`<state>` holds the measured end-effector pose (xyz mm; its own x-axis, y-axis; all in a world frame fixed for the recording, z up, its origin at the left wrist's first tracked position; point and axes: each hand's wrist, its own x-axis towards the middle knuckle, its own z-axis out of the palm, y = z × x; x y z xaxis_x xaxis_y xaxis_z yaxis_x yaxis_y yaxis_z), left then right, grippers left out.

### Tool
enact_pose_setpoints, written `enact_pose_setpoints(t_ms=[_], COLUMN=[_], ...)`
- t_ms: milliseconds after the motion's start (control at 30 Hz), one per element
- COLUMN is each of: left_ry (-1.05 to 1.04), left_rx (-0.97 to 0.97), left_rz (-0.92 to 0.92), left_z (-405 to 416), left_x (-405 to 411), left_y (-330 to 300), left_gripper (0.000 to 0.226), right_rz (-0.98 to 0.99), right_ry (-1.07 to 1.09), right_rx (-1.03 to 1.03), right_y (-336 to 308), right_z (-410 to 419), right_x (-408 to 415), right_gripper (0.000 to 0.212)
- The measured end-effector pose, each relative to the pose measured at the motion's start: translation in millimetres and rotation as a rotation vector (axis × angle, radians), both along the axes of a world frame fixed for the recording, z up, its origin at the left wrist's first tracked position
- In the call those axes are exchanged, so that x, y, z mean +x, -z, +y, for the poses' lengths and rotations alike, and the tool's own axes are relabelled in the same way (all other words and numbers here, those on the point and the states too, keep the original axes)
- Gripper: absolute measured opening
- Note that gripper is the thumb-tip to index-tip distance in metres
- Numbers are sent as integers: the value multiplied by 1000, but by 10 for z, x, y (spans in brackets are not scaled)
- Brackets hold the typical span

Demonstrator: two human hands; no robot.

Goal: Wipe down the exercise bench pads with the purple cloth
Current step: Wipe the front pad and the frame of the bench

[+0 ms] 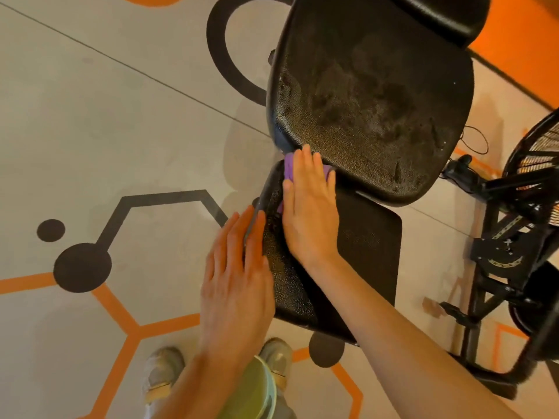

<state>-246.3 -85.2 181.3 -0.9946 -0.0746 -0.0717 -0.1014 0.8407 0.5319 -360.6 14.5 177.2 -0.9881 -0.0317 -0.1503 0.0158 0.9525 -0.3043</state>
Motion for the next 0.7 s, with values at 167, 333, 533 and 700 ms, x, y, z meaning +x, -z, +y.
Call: enact_pose_setpoints(t_ms=[167,333,533,700], left_ry=[-55,-65,-61,-55], left_rx=[150,227,213,222], left_rz=[-15,16,20,13], left_z=[-13,-21,-28,-36], left_x=[101,87,91,101], left_y=[108,120,158,164], left_gripper=[50,47,47,46], right_rz=[-21,-5,-1,-91], right_ry=[-210,111,-190,-428], right_rx=[-35,-2,-30,-16], right_y=[-55,-14,-80,-304], right_z=[607,482,-5,329], right_x=[306,289,443,1059], right_gripper=[52,53,51,53])
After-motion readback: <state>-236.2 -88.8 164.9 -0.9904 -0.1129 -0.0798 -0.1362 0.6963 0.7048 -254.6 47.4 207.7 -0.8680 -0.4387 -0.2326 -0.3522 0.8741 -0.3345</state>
